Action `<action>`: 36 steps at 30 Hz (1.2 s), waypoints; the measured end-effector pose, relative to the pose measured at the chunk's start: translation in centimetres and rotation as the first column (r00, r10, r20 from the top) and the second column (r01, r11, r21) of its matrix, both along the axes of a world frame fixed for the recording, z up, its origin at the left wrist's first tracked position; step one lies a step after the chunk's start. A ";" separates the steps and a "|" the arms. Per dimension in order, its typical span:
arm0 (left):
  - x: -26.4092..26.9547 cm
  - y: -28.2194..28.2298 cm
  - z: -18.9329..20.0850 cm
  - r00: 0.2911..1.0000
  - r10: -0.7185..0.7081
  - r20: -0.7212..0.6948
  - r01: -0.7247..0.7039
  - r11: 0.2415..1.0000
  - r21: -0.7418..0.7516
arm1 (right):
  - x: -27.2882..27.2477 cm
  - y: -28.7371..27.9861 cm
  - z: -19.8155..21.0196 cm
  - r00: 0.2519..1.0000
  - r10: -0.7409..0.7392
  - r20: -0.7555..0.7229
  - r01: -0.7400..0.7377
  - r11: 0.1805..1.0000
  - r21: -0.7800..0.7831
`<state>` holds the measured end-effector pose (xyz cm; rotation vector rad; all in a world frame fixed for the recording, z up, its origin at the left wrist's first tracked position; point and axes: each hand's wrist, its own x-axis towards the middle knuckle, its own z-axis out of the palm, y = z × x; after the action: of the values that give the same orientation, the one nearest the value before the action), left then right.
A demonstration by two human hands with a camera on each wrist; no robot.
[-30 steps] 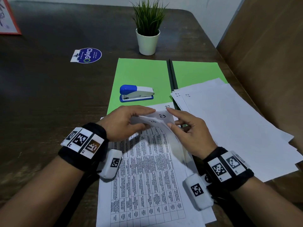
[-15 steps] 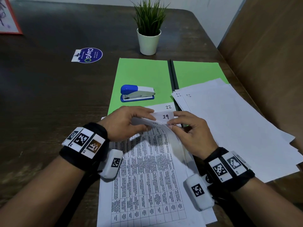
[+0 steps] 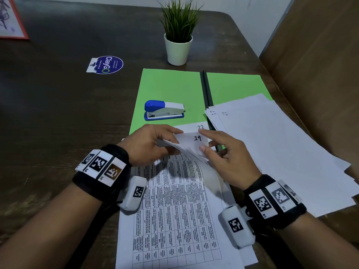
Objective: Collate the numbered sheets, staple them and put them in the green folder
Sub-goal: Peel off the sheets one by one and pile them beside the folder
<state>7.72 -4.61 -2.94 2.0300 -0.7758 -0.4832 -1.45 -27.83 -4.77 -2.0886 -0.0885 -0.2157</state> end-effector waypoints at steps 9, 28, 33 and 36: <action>-0.1 0.0 0.2 1.000 -0.011 0.012 0.011 1.000 0.012 | 0.2 -0.3 -0.6 0.995 -0.063 0.073 0.068 0.995 -0.079; 0.4 0.2 -0.2 1.000 -0.004 0.013 0.004 1.000 0.020 | -0.3 0.1 1.1 0.988 -0.144 0.051 0.152 0.961 -0.231; 0.5 0.6 0.0 0.999 -0.012 0.051 0.008 0.997 0.071 | -0.5 -1.3 1.4 0.982 -0.106 -0.153 0.046 0.935 -0.351; 0.7 0.6 -0.1 0.999 0.014 0.037 -0.016 0.998 0.059 | -0.8 -2.0 1.7 0.961 -0.275 0.008 0.269 0.931 -0.245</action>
<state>8.39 -3.99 -3.08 2.1034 -0.7767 -0.4663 -2.28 -29.85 -3.05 -2.3468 0.2027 -0.3600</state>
